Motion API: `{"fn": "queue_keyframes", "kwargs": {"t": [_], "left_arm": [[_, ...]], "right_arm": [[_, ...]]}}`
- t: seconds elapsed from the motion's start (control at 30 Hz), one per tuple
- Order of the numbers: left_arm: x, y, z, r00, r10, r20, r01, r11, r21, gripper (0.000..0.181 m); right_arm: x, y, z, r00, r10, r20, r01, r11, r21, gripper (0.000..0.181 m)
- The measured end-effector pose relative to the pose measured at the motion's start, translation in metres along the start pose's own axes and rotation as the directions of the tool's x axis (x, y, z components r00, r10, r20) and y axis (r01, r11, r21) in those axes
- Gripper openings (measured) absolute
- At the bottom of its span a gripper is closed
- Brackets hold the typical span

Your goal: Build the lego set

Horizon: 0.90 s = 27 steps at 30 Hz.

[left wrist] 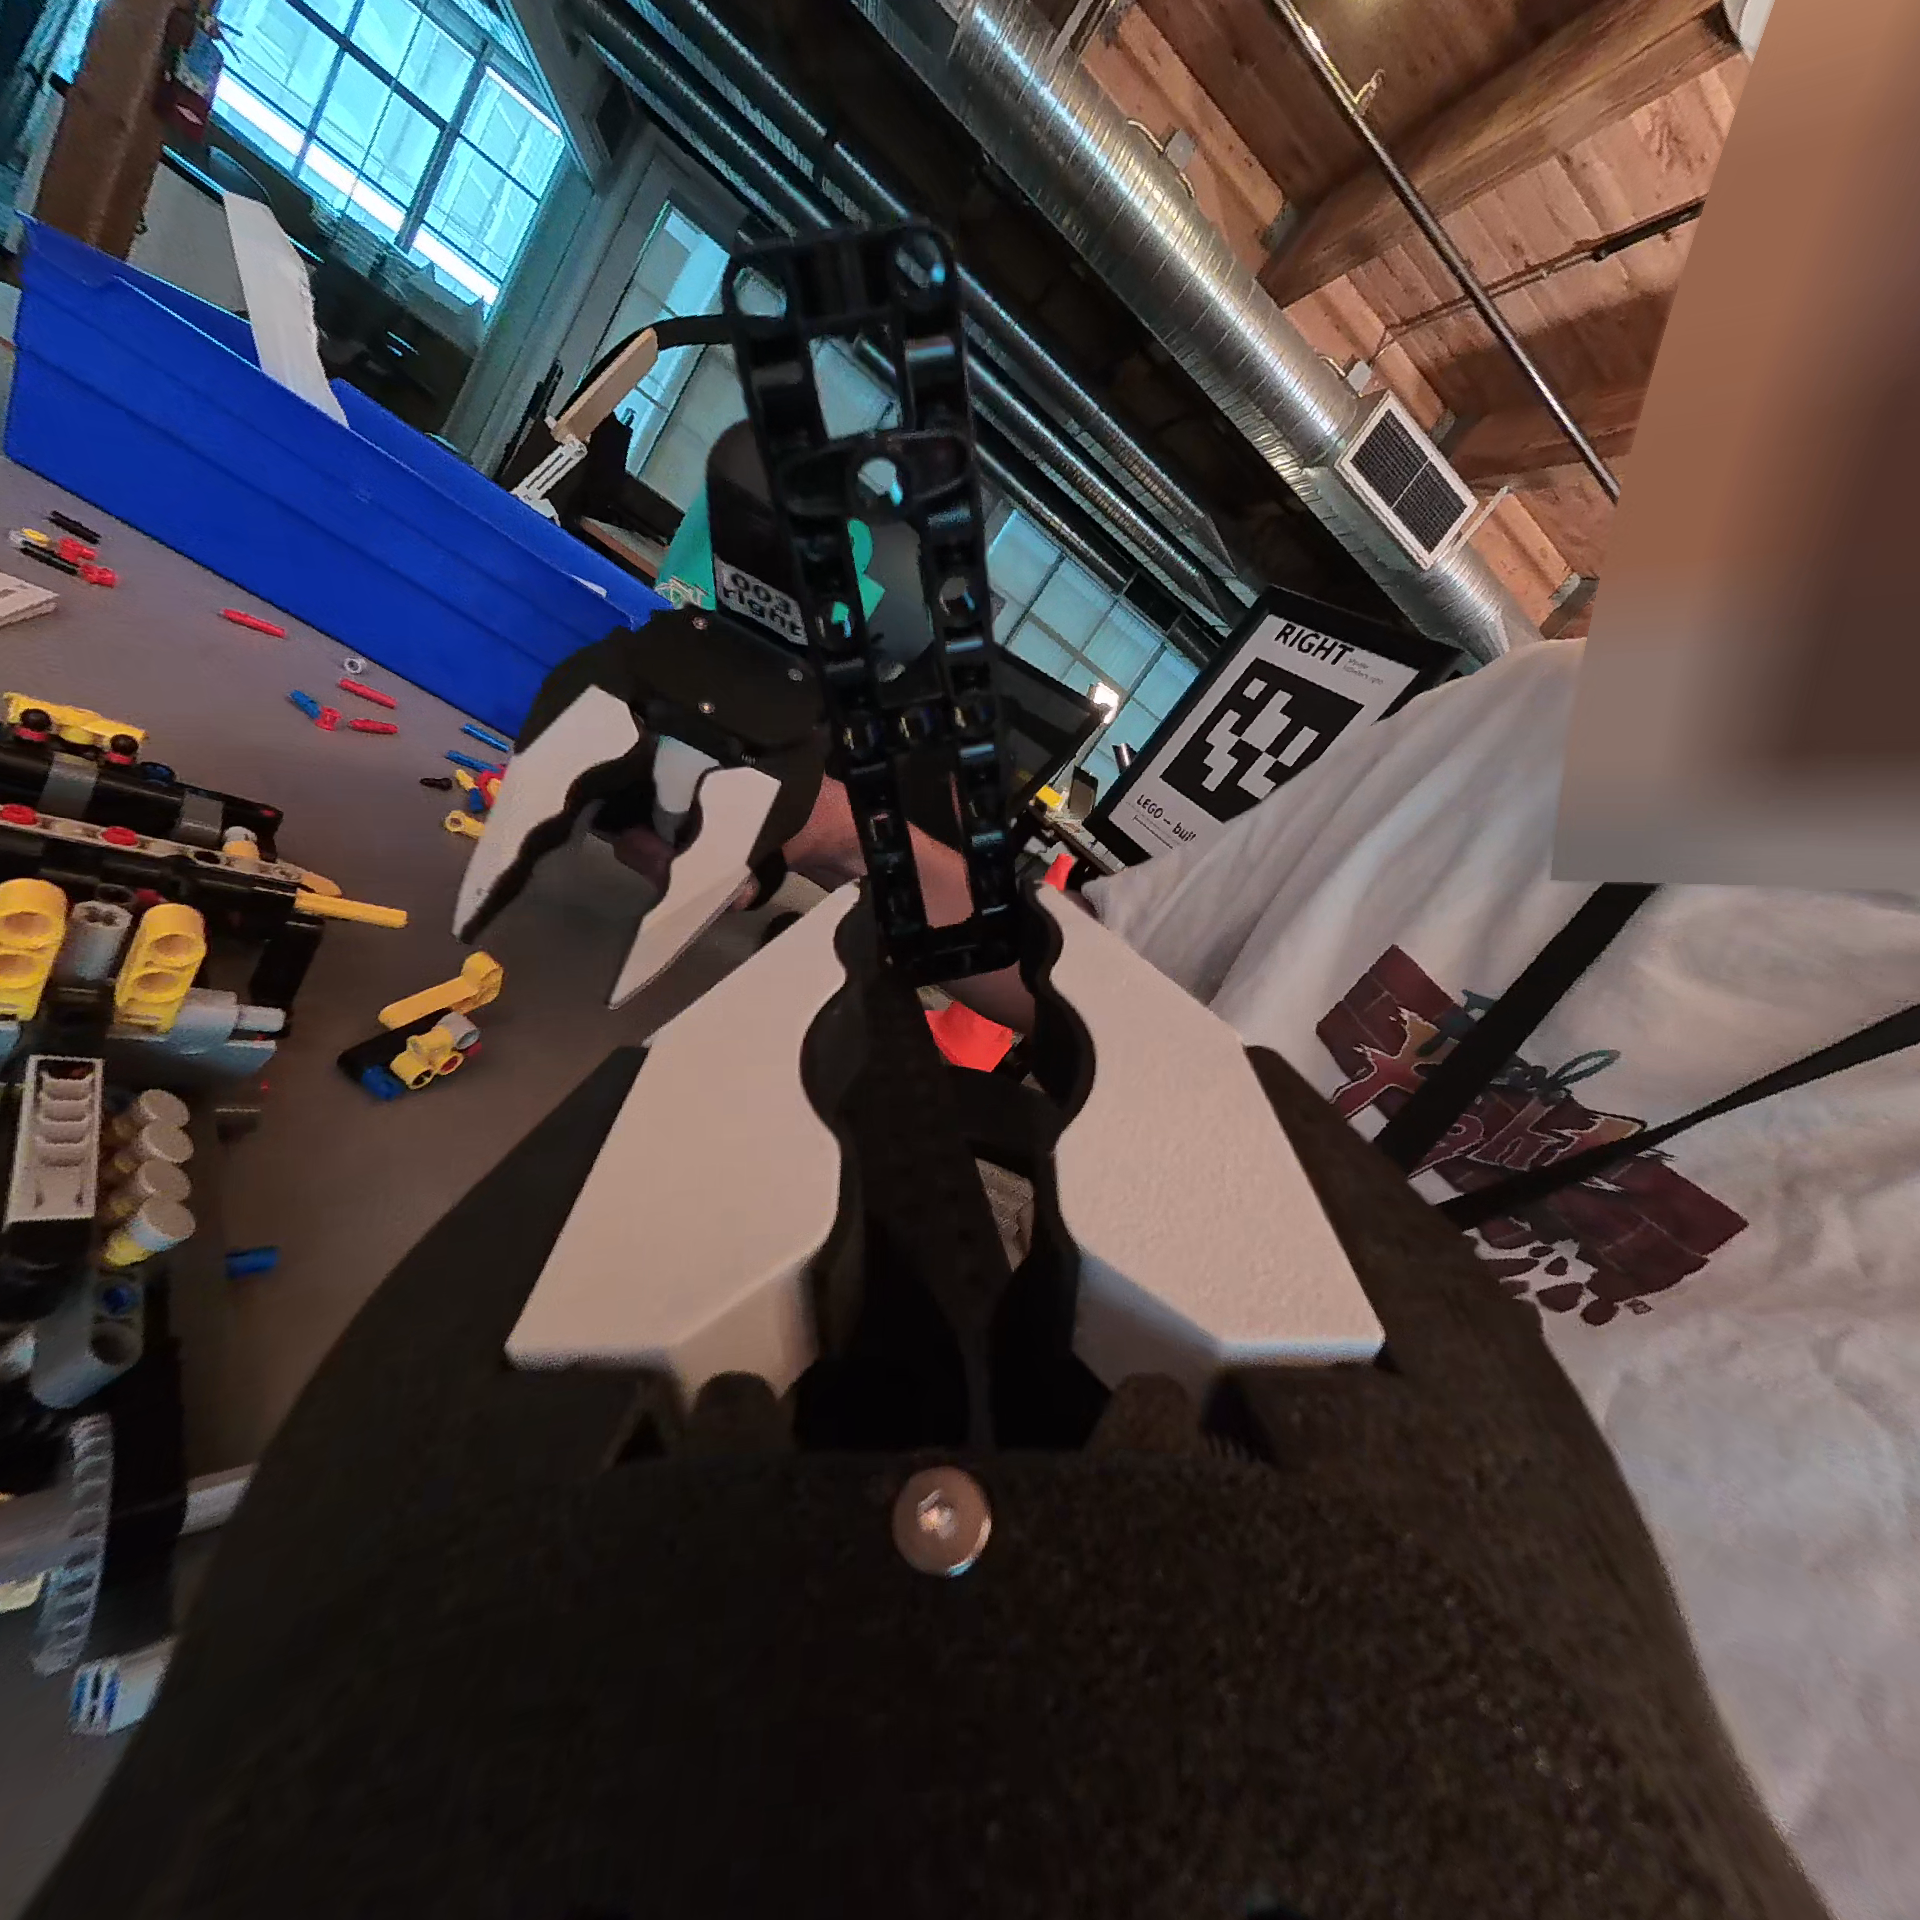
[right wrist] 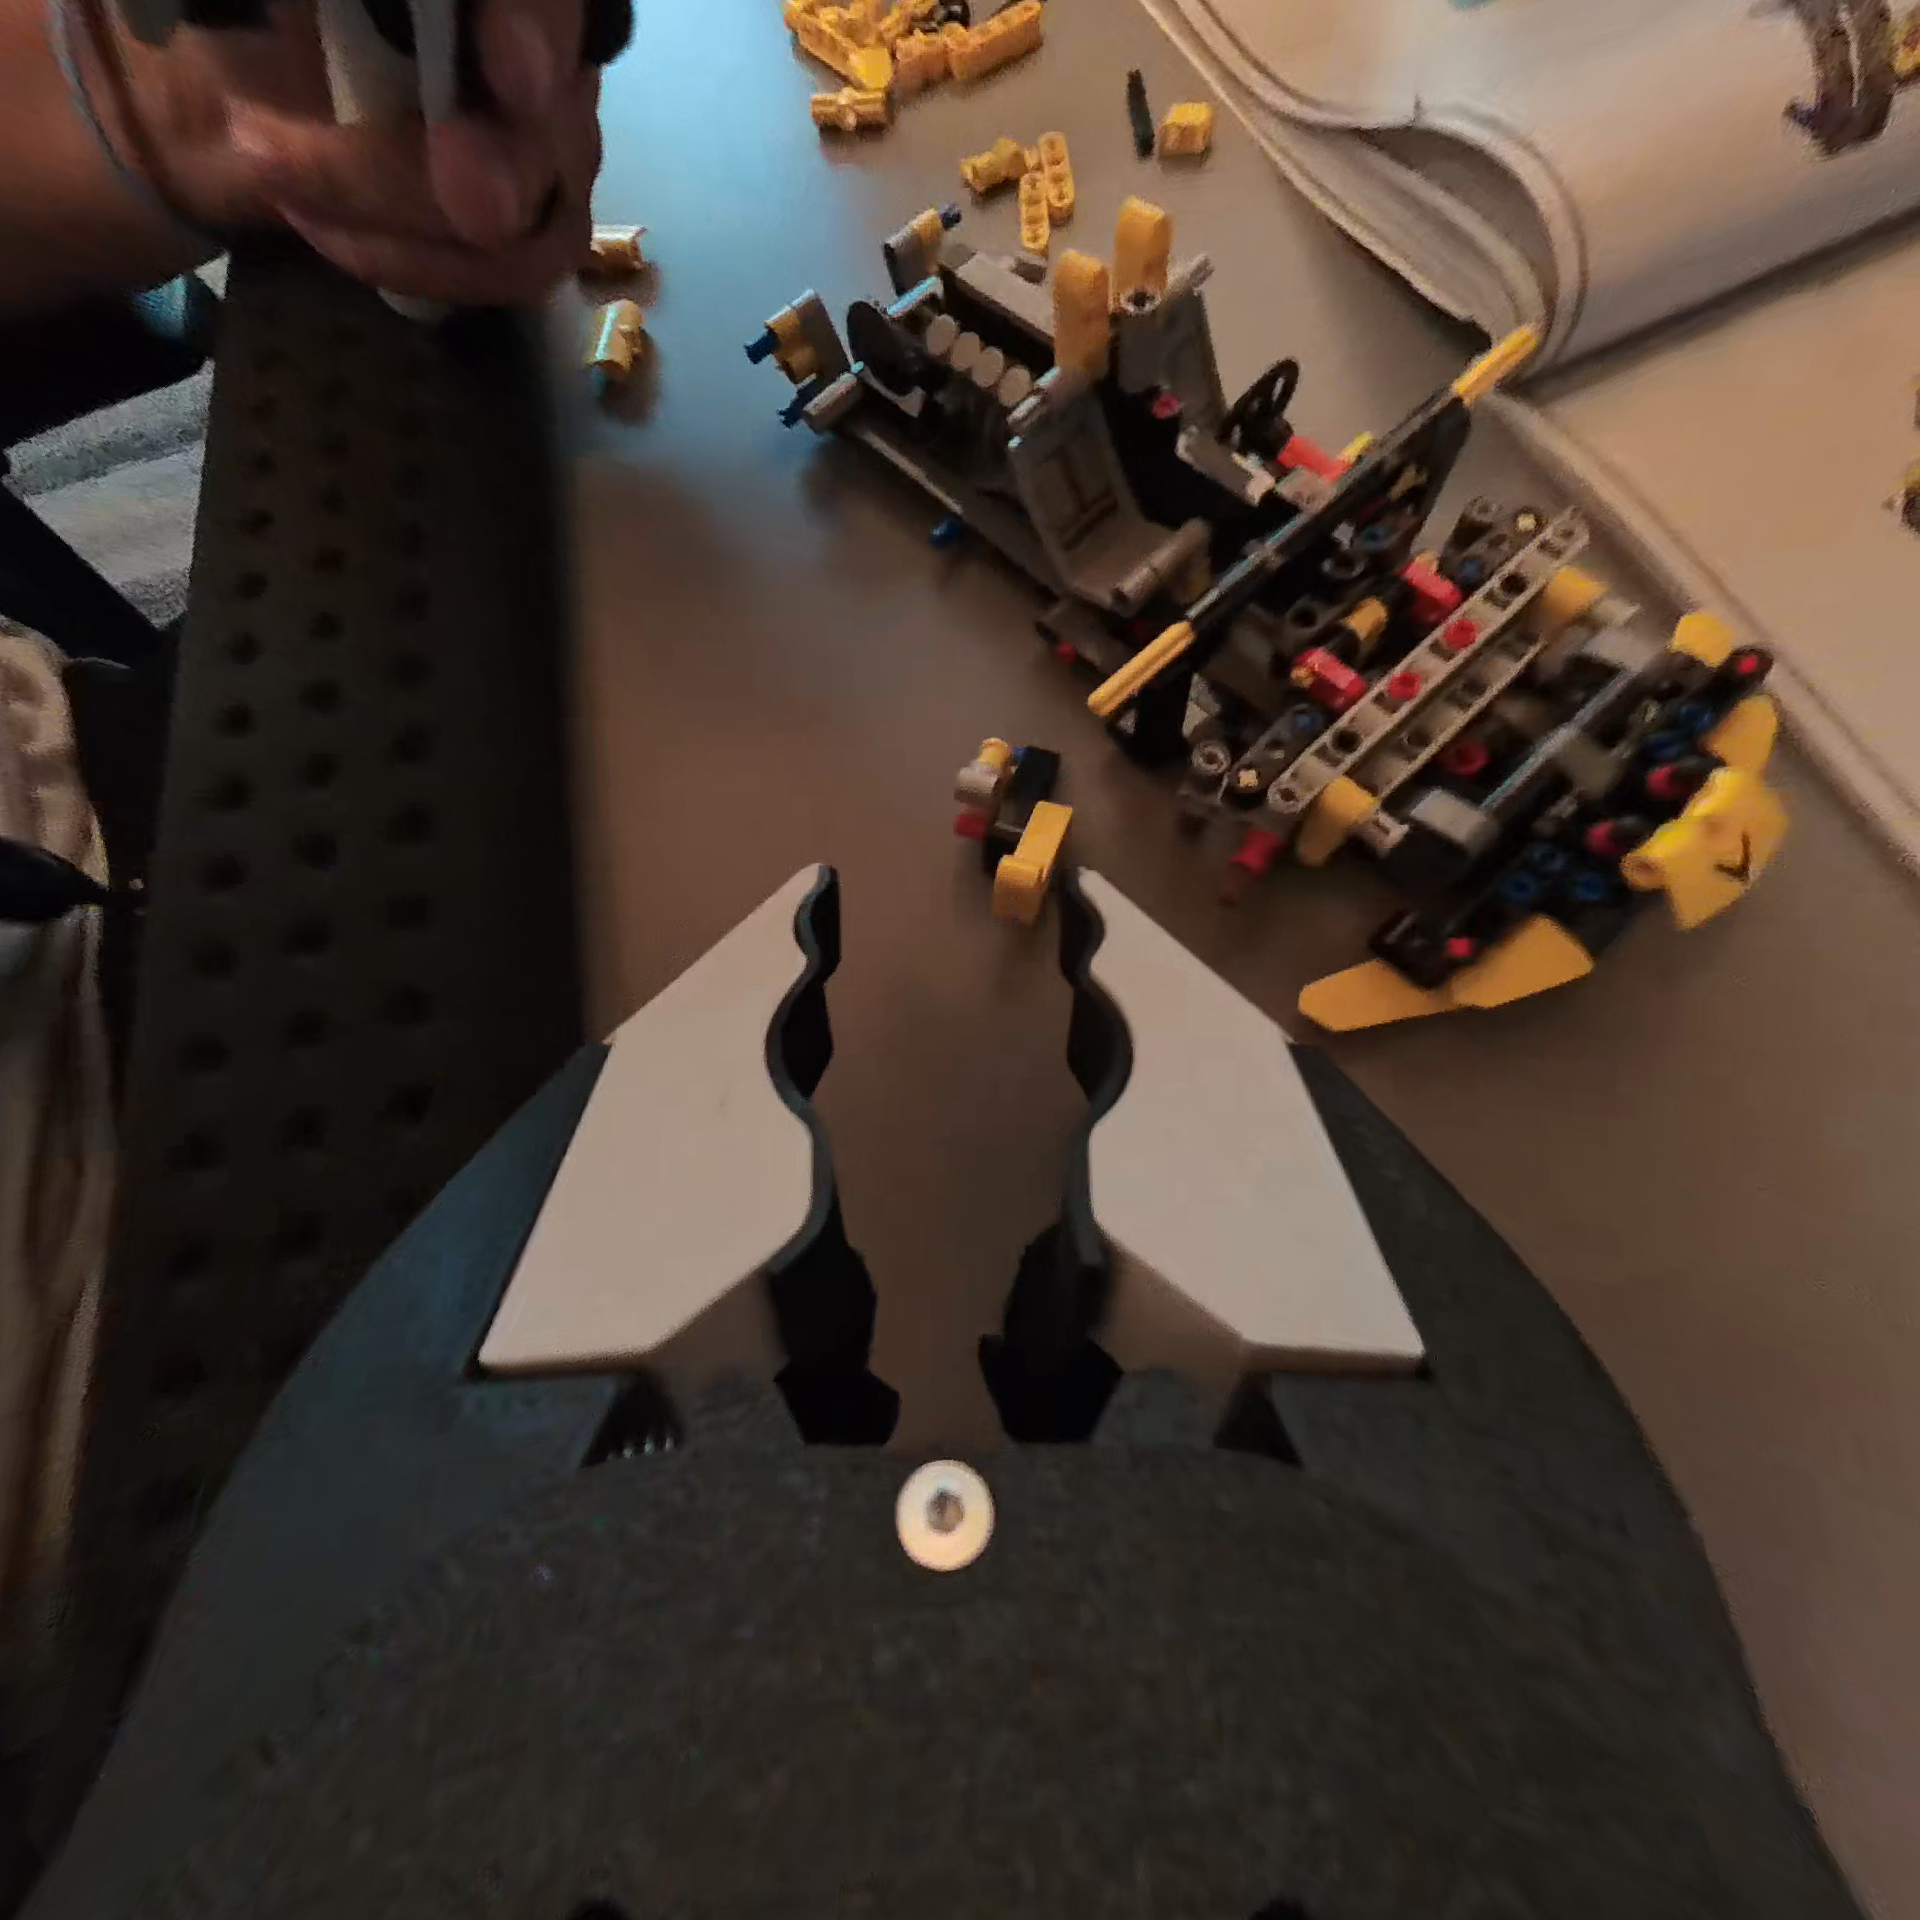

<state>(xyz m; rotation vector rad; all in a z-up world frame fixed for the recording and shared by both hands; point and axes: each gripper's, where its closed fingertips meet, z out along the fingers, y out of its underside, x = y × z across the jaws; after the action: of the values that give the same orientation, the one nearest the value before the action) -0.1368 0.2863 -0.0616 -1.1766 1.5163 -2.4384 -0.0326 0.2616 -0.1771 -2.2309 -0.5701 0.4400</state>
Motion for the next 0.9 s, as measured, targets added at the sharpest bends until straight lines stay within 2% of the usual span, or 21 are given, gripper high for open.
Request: {"fn": "queue_keyframes", "kwargs": {"t": [0.1, 0.17, 0.27, 0.3, 0.33, 0.37, 0.43, 0.5, 0.57, 0.6, 0.67, 0.77, 0.83, 0.9], "left_arm": [[-0.001, 0.002, 0.001, 1.0, 0.017, 0.016, -0.017, 1.0, -0.014, 0.028], [-0.003, 0.004, 0.002, 0.999, 0.023, 0.027, -0.022, 0.999, -0.024, 0.028], [-0.007, 0.005, 0.003, 0.997, 0.041, 0.059, -0.039, 0.998, -0.039, 0.028], [-0.009, 0.006, 0.003, 0.996, 0.051, 0.077, -0.048, 0.998, -0.043, 0.028], [-0.012, 0.006, 0.002, 0.993, 0.066, 0.097, -0.062, 0.997, -0.045, 0.028], [-0.013, 0.005, 0.002, 0.991, 0.08, 0.112, -0.075, 0.996, -0.049, 0.028], [-0.015, 0.005, 0.001, 0.987, 0.095, 0.127, -0.088, 0.995, -0.055, 0.028], [-0.014, 0.006, 0.001, 0.988, 0.095, 0.124, -0.089, 0.994, -0.056, 0.028], [-0.014, 0.006, 0.002, 0.987, 0.097, 0.124, -0.09, 0.994, -0.06, 0.028], [-0.014, 0.007, 0.003, 0.988, 0.1, 0.122, -0.093, 0.994, -0.064, 0.028], [-0.013, 0.008, 0.003, 0.986, 0.112, 0.125, -0.103, 0.992, -0.071, 0.028], [-0.012, 0.01, 0.004, 0.984, 0.126, 0.124, -0.117, 0.99, -0.081, 0.028], [-0.011, 0.01, 0.005, 0.983, 0.132, 0.125, -0.122, 0.989, -0.086, 0.028], [-0.01, 0.011, 0.005, 0.983, 0.137, 0.125, -0.127, 0.988, -0.091, 0.028]], "right_arm": [[0.014, 0.003, 0.001, 0.975, -0.194, -0.105, 0.194, 0.981, -0.019, 0.041], [0.018, 0.005, 0.003, 0.969, -0.215, -0.122, 0.216, 0.976, -0.004, 0.039], [0.013, 0.009, 0.015, 0.993, -0.109, -0.036, 0.109, 0.994, -0.014, 0.038], [0.012, 0.01, 0.018, 0.996, -0.085, -0.019, 0.085, 0.996, -0.025, 0.03], [0.013, 0.013, 0.02, 0.997, -0.073, -0.027, 0.072, 0.997, -0.041, 0.012], [0.018, 0.015, 0.02, 0.996, -0.061, -0.061, 0.057, 0.996, -0.067, 0.007], [0.016, 0.013, 0.011, 0.998, -0.02, -0.062, 0.012, 0.992, -0.126, 0.007], [0.01, 0.017, -0.012, 0.996, 0.073, -0.05, -0.084, 0.951, -0.296, 0.007], [-0.004, 0.038, -0.045, 0.977, 0.208, -0.04, -0.193, 0.8, -0.568, 0.007], [-0.003, 0.049, -0.063, 0.97, 0.225, -0.093, -0.228, 0.711, -0.665, 0.007], [-0.01, 0.073, -0.098, 0.928, 0.31, -0.207, -0.338, 0.471, -0.815, 0.007], [-0.003, 0.099, -0.147, 0.903, 0.217, -0.37, -0.408, 0.169, -0.897, 0.007], [0.003, 0.11, -0.177, 0.87, 0.109, -0.481, -0.483, -0.01, -0.876, 0.007], [0.01, 0.114, -0.187, 0.826, 0.041, -0.562, -0.559, -0.066, -0.827, 0.007]]}}
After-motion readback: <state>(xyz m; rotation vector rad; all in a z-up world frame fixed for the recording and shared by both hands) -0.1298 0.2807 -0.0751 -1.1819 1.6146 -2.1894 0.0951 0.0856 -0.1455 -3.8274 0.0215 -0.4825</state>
